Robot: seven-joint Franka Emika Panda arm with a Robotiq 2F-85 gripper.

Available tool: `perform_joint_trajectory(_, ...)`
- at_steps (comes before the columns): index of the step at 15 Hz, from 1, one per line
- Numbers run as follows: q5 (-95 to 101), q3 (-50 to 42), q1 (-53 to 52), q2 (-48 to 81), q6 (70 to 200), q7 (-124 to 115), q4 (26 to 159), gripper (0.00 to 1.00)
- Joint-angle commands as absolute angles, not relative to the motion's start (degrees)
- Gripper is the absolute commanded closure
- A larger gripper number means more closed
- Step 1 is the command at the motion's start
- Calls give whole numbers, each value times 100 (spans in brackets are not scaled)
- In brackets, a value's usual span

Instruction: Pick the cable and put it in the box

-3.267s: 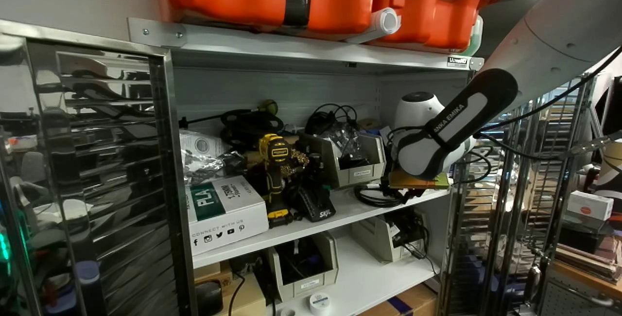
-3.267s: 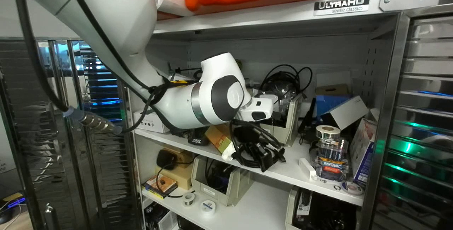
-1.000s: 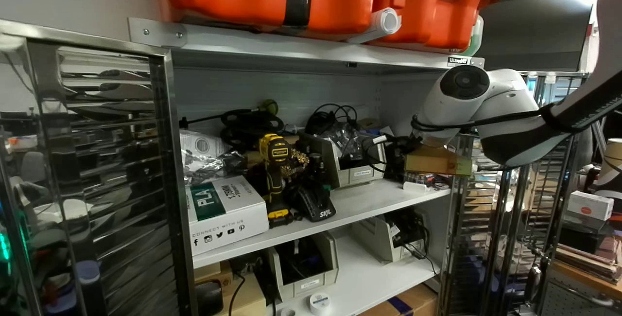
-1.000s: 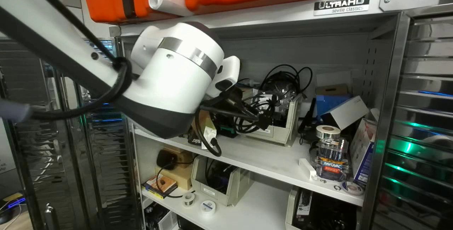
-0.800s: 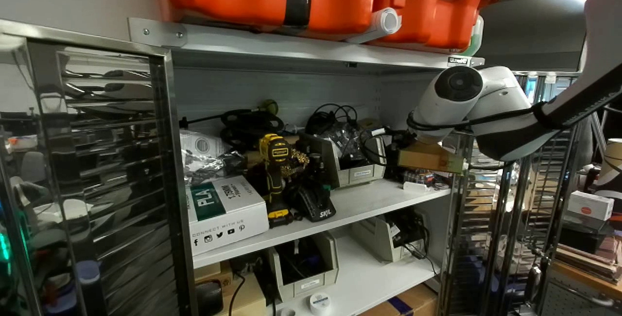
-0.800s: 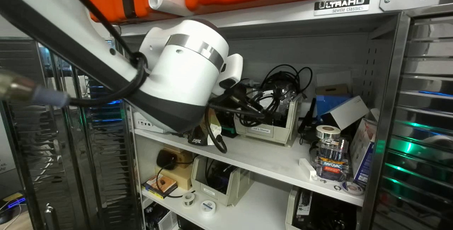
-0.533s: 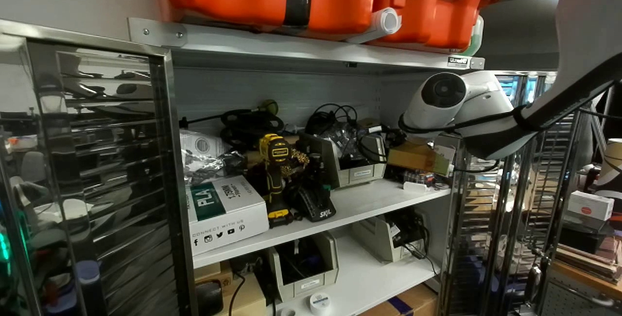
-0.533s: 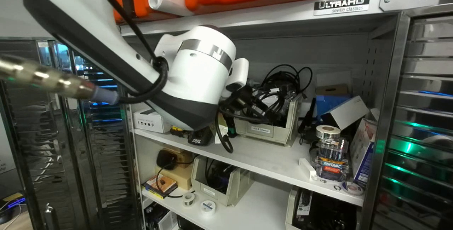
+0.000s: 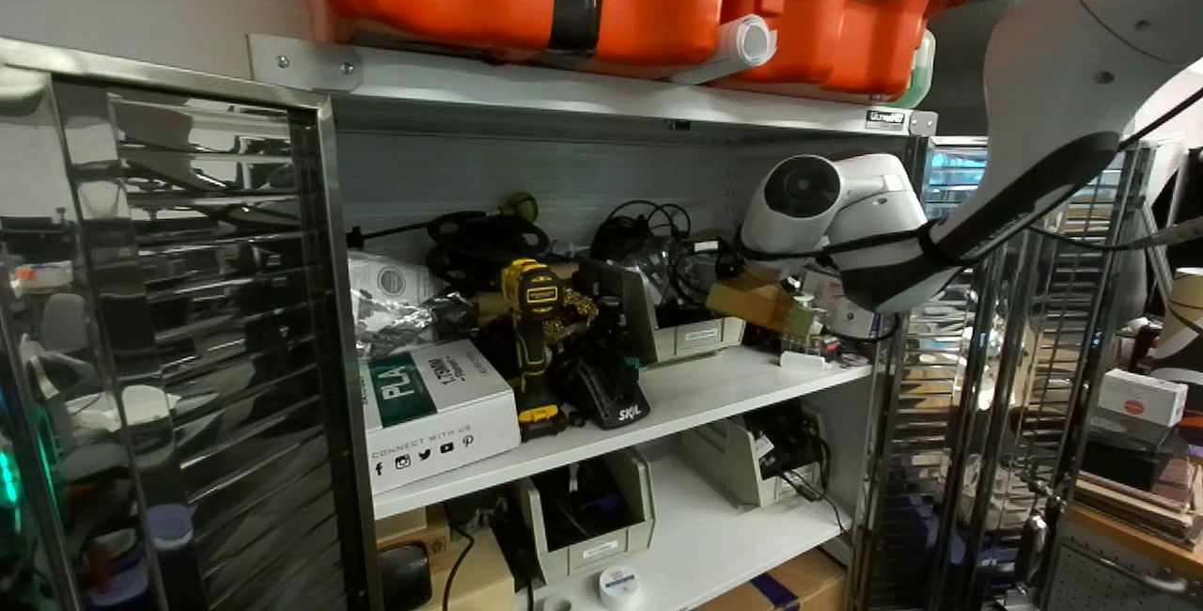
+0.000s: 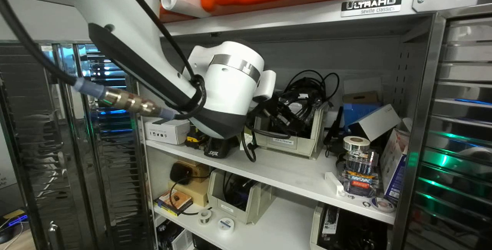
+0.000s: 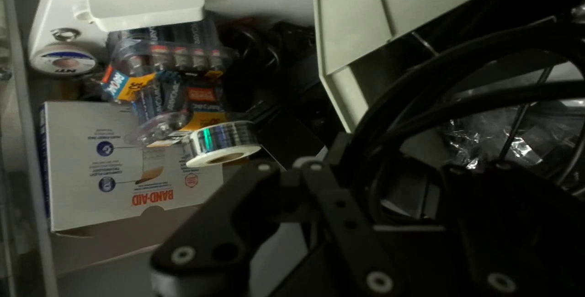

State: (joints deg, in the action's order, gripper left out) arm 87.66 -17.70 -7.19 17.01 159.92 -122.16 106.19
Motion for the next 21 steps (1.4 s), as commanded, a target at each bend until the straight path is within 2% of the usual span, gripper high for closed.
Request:
perform_joint_trajectory(1,8252,-1676,-677,1997,16021,-12182,10039,97)
perform_joint_trajectory(11,7135,-1431,-669,2515,15643,-11004,9415,97)
perform_joint_trajectory(12,7050,-1401,-670,2514,15581,-10846,9380,62)
perform_joint_trajectory(13,7024,-1407,-706,2504,15479,-10748,9328,61)
perform_joint_trajectory(14,7013,-1394,-719,2478,15441,-10660,9292,54)
perform_joint_trajectory(21,7155,-1368,-720,2115,15652,-10566,9416,1)
